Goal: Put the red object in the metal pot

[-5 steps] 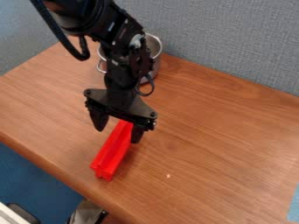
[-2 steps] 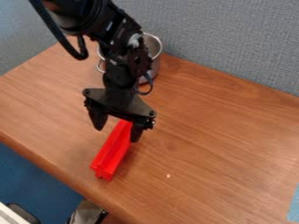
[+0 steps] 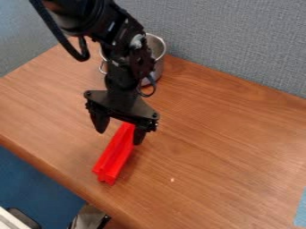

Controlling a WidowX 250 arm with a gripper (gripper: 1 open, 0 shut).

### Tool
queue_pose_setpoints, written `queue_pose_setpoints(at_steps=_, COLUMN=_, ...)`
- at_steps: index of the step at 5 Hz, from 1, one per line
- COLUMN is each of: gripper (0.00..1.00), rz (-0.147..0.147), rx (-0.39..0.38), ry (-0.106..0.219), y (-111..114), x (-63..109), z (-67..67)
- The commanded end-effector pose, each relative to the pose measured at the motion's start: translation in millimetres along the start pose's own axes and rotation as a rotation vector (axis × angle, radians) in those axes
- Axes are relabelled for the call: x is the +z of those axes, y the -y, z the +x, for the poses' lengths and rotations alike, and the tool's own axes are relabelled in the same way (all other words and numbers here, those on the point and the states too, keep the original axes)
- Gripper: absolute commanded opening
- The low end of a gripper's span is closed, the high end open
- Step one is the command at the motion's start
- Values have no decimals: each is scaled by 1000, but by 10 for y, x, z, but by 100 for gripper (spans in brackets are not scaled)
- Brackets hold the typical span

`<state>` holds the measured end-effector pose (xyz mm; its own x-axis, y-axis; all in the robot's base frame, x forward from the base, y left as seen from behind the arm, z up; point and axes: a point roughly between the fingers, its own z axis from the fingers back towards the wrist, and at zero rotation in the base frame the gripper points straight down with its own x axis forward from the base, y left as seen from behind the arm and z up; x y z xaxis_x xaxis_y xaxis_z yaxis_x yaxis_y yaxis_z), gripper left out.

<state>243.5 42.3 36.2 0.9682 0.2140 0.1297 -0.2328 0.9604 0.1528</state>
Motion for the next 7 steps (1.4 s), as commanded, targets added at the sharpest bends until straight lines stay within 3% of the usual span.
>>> queue_pose_setpoints(at_steps=1, gripper=100, rz=0, rx=13, ry=39, y=-29, x=99, z=58)
queue_pose_setpoints(at_steps=2, gripper=0, rz=5, rx=13, ry=23, y=-30, x=35, z=49)
queue_pose_setpoints(at_steps=3, gripper=0, rz=4, rx=10, ry=21, y=-39, x=32, z=52)
queue_pose_setpoints(at_steps=5, gripper=0, rz=-27, rx=3, ry=53, y=-78, x=274, z=163)
queue_pose_setpoints(at_steps=6, gripper=0, rz=-56, rx=20, ry=90, y=-110, x=522, z=332)
queue_pose_setpoints(at_steps=7, gripper=0, rz=-93, rx=60, ry=125, y=-159, x=725, z=636)
